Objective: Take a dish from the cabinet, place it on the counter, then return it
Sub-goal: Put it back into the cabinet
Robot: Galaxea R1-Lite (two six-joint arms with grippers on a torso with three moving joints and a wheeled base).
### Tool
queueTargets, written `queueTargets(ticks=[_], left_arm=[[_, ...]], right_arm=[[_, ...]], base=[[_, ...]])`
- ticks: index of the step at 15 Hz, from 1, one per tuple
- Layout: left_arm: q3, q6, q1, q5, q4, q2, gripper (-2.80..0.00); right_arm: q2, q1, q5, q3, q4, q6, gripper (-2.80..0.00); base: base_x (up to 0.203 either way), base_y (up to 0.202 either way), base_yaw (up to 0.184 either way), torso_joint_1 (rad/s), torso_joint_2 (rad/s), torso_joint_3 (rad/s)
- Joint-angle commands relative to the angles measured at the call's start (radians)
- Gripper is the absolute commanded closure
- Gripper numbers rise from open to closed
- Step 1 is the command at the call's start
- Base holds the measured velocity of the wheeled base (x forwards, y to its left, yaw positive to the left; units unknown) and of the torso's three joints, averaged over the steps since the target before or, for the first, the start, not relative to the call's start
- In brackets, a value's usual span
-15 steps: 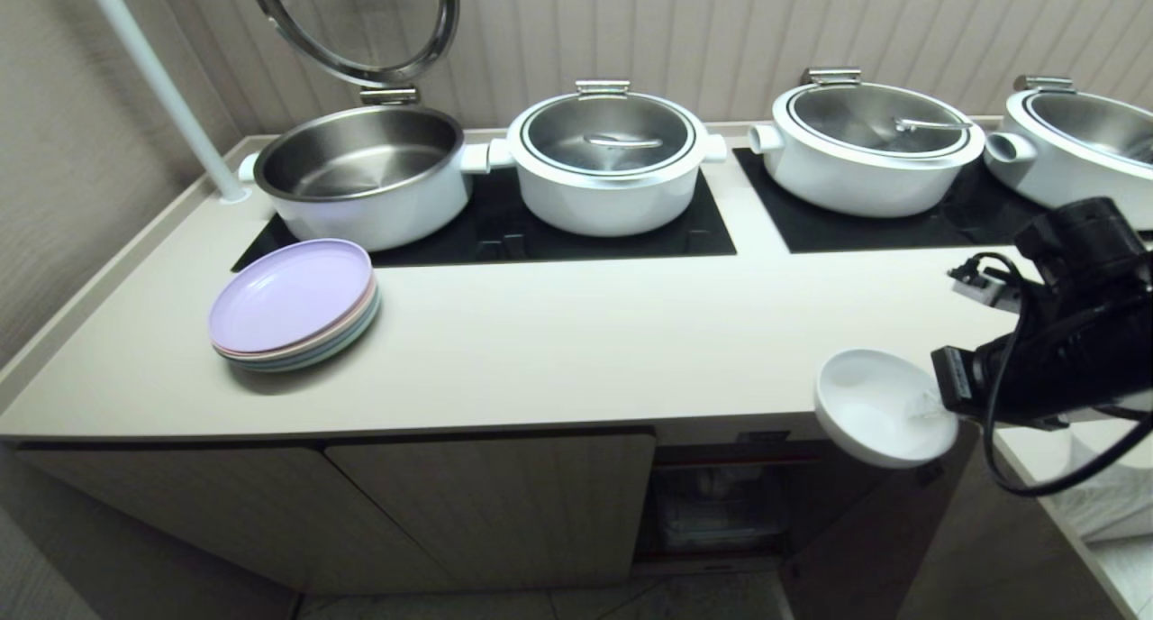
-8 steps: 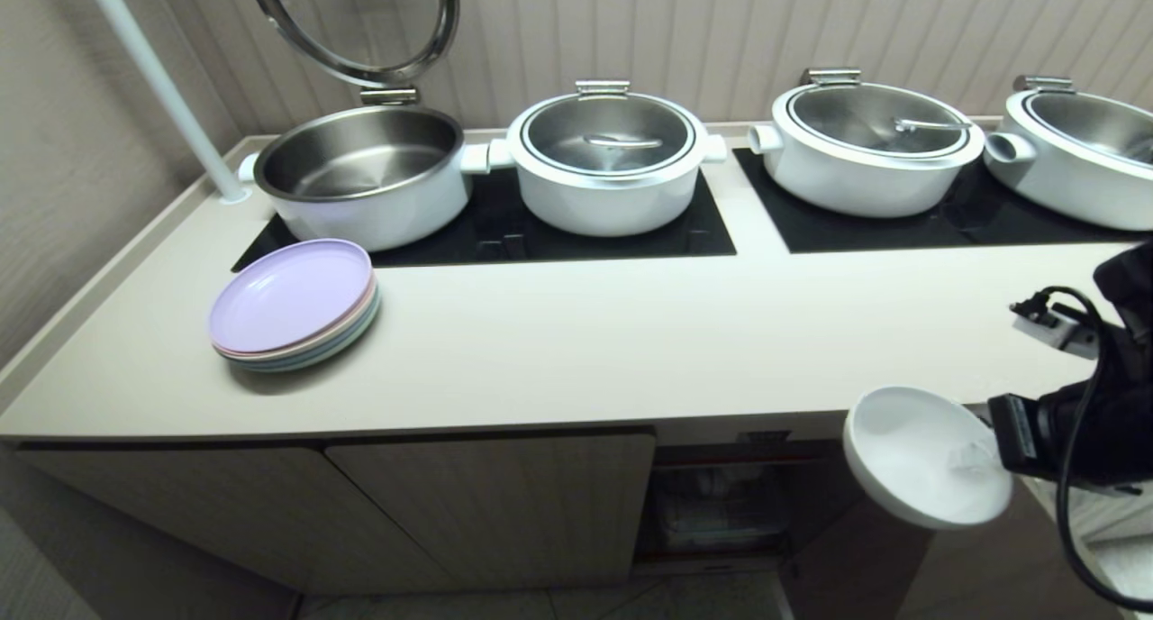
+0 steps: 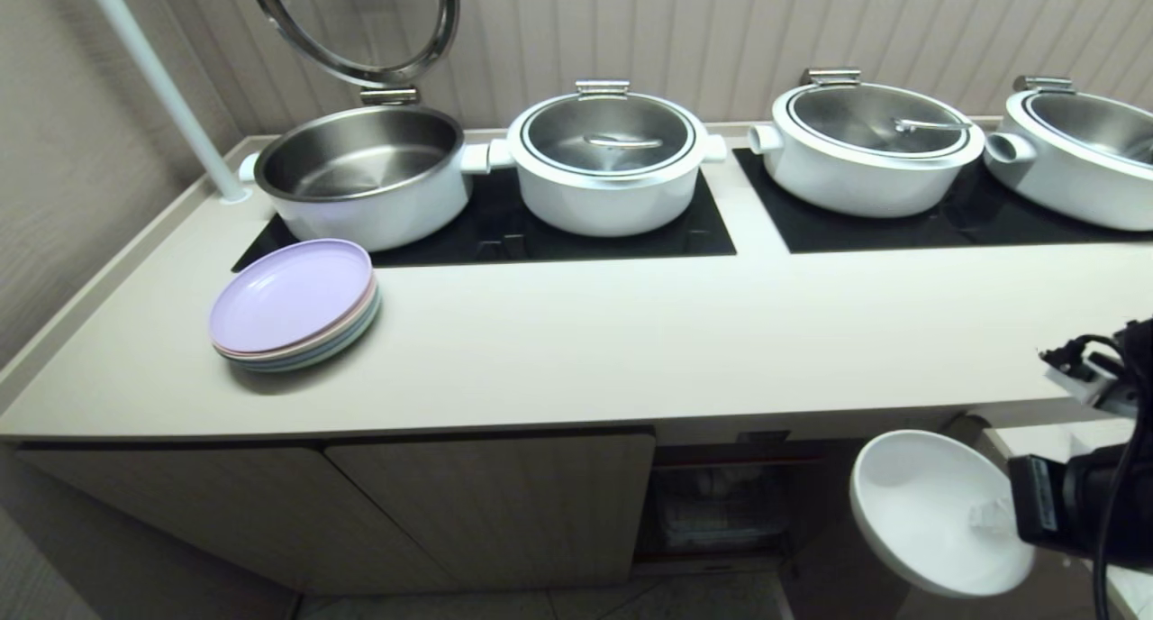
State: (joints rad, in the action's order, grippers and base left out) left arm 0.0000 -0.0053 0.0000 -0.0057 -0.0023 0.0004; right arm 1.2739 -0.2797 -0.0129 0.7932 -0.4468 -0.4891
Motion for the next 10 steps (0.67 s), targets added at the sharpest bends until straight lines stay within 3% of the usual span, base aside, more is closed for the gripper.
queueTargets(ticks=[1,10], left_arm=[[0.000,-0.001,0.000,0.000,-0.001,0.000,0.00],[0.000,-0.001,0.000,0.000,-0.001,0.000,0.00]], right_arm=[[-0.048,-0.024,-0.014,-0.033,-0.003,-0.032,0.00],[-0.239,-0.009,-0.068,-0.166,-0.004,-0.042,0.00]], base=[[0.000,0.000,0.000,0.000,0.00,0.000],[0.000,0.000,0.000,0.000,0.00,0.000]])
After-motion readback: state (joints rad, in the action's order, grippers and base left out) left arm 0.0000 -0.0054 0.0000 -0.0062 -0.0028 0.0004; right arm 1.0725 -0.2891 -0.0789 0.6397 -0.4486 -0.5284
